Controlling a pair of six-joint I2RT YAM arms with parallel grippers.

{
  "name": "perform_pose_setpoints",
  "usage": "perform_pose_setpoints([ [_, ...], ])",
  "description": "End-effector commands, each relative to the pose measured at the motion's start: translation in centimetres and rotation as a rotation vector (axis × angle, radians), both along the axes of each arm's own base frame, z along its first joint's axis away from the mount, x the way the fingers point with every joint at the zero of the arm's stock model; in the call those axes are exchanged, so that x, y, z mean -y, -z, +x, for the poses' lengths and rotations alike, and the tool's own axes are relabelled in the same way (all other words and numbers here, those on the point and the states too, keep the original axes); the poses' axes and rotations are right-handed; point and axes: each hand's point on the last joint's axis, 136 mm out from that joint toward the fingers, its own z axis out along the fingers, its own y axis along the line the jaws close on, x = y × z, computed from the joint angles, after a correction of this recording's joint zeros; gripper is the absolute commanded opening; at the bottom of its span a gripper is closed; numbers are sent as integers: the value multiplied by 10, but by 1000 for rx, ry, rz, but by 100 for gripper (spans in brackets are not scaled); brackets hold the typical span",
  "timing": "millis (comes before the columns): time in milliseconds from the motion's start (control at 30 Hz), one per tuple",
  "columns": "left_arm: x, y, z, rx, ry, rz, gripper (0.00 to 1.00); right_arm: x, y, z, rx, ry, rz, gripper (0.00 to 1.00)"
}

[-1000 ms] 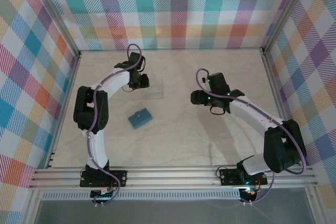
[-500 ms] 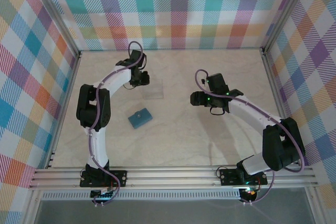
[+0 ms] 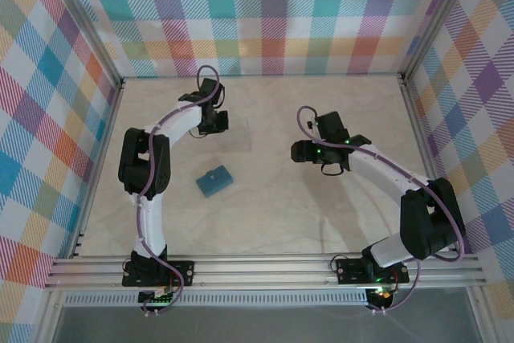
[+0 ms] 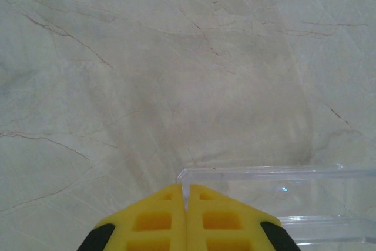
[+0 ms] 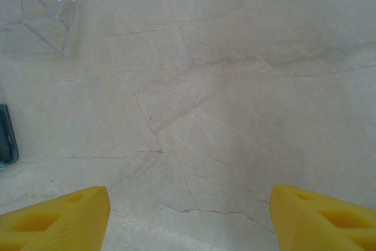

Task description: Take the credit cards out of the card holder

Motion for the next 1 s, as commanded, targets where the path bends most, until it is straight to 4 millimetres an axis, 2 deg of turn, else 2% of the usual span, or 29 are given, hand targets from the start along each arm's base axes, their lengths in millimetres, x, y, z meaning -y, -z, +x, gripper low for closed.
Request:
perform_pose_setpoints([
  [0,11,-22,-14,15,21,6,3,-2,-18,0,31,-11,19,73],
  [167,37,-30,-27,30,44,37,2,0,-21,-5,40,-10,26,72],
  [500,94,-29,-44,38,97,91,0,5,-25,-10,59,-19,7,73],
  [700,95,-25,-44,29,45,176,1,8,-30,-13,82,-29,-6,73],
  [967,101,-10,-48,-12,13,150,3,10,-31,-17,86,-40,-13,74],
])
